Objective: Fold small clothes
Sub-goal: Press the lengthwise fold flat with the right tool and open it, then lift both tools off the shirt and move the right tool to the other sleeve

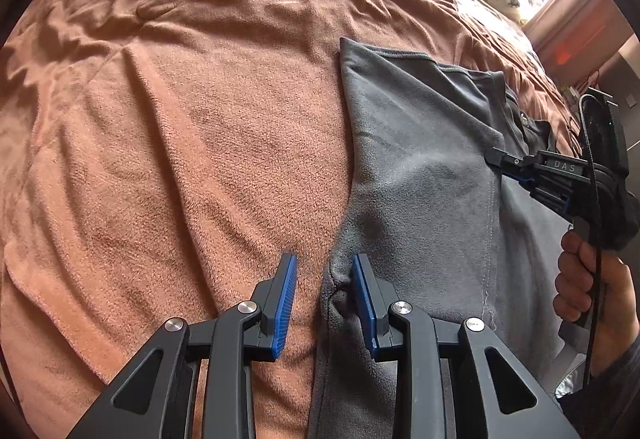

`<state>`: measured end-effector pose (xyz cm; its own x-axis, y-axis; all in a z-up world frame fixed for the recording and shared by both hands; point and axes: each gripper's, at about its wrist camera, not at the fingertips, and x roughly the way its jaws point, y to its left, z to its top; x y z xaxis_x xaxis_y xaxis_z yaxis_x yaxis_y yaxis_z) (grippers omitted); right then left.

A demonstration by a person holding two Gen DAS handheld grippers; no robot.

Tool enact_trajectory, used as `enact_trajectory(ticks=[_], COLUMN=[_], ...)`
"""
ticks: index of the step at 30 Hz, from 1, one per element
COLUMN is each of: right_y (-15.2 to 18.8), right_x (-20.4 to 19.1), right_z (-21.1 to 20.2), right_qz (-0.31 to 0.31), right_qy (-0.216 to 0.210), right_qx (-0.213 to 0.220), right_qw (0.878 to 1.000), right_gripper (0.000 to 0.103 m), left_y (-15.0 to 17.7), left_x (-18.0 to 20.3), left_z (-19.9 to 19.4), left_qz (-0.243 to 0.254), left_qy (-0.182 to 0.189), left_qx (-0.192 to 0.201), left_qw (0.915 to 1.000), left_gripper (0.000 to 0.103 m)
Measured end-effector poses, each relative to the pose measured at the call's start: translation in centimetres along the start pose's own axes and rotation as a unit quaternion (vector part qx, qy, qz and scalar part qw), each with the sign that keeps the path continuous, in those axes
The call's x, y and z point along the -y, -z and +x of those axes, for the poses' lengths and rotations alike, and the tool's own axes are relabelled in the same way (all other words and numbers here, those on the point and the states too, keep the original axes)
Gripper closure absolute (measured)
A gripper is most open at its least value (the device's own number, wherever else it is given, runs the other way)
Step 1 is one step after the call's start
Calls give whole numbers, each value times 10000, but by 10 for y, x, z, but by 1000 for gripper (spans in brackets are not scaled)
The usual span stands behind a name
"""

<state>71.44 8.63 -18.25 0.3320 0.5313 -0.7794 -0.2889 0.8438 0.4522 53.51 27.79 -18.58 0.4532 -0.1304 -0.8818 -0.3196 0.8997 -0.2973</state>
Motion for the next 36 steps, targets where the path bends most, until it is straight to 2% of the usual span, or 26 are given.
enact_trajectory(ticks=[2, 5, 8, 15, 17, 19, 20, 21, 26, 29, 31, 34, 36], right_y=[3, 2, -5, -1, 3, 8, 11, 15, 36, 50, 60, 75, 85], right_x=[0, -3, 0, 5, 8, 11, 12, 12, 10, 7, 5, 6, 3], right_z=[-3, 2, 4, -25, -39, -57, -67, -76, -123, -157, -178, -209, -227], right_qz=[-21, -34, 48, -112, -181, -279, -320, -371, -532, -687, -785, -826, -938], right_qy=[173, 190, 110, 5, -6, 49, 102, 121, 186, 307, 443, 676, 790], right_qx=[59, -47, -142, -226, -221, -99, -18, 24, 173, 358, 484, 602, 704], right_qw=[9998, 9998, 9998, 9997, 9996, 9995, 9994, 9992, 9983, 9965, 9948, 9925, 9899], right_gripper=[103, 103, 103, 100, 89, 55, 51, 49, 49, 36, 26, 22, 22], left_y=[1, 2, 6, 13, 14, 15, 15, 16, 23, 29, 33, 41, 47], left_x=[-2, -1, 2, 4, 6, 7, 9, 11, 27, 41, 53, 71, 82], left_z=[-2, -3, -1, -8, -15, -22, -27, -31, -61, -79, -90, -108, -121], left_qz=[-63, -61, -9, 100, 122, 120, 120, 131, 237, 325, 441, 576, 612], left_qy=[69, 130, 201, 27, -93, -136, -125, -125, -188, -186, -202, -285, -277], left_qx=[38, 43, -65, -202, -152, -97, -54, -6, 261, 467, 559, 742, 860], left_qw=[9999, 9999, 9998, 9997, 9998, 9998, 9998, 9998, 9992, 9982, 9973, 9952, 9940], left_gripper=[73, 74, 87, 87, 86, 84, 79, 73, 57, 45, 43, 39, 33])
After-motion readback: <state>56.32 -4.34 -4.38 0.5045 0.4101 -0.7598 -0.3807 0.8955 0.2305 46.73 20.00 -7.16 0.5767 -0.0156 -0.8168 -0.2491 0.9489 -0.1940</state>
